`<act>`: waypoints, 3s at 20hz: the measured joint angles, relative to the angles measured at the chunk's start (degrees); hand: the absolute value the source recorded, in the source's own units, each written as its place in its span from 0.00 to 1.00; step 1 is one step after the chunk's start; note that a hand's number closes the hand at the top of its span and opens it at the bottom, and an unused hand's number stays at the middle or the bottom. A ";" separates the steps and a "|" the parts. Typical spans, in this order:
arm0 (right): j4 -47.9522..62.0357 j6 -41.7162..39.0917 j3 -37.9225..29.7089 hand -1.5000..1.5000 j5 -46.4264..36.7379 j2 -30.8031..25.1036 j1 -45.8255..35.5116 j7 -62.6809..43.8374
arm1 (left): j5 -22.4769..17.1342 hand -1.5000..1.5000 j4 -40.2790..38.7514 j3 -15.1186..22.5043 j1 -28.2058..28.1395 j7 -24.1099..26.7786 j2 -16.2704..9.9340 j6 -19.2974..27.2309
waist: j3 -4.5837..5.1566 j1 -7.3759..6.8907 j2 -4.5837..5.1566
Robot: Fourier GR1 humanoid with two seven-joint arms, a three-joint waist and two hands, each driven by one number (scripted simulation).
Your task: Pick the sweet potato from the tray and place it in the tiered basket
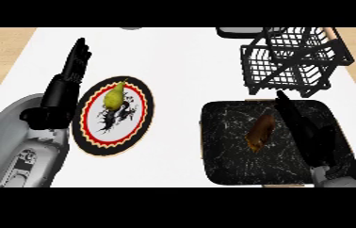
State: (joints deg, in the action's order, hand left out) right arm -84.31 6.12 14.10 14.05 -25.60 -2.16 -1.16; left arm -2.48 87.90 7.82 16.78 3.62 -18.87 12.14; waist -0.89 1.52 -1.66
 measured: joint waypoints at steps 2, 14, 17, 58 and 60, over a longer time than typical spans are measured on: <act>-2.94 1.76 -1.98 1.00 0.04 -0.53 -0.15 -1.43 | 0.67 0.50 -0.65 0.02 0.92 -0.89 0.75 0.59 | 0.33 -0.23 0.60; -15.88 16.79 -16.05 0.00 4.63 -0.20 -3.37 -15.98 | 1.70 0.50 -0.84 2.74 -6.18 -5.10 6.77 5.15 | 0.89 -0.20 1.08; -25.36 15.88 -15.35 0.00 5.00 -2.70 -0.61 -21.60 | 2.12 0.50 -0.51 3.21 -7.54 -4.90 7.52 5.29 | 0.92 -0.33 1.18; -19.65 -17.00 29.15 0.00 8.49 -35.18 -40.89 -69.44 | 5.41 0.50 -3.33 7.51 -1.71 -6.65 12.14 4.57 | 1.46 -7.79 2.55; -17.40 -17.20 31.11 0.00 9.57 -34.14 -43.60 -69.72 | 5.59 0.50 -3.28 7.47 -1.55 -7.15 12.39 4.92 | 1.44 -7.30 2.38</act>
State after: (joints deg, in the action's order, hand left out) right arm -101.71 -11.08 45.21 23.62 -59.74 -45.76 -70.88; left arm 3.10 84.63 15.29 15.24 -3.53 -6.47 17.06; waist 0.55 -5.78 0.72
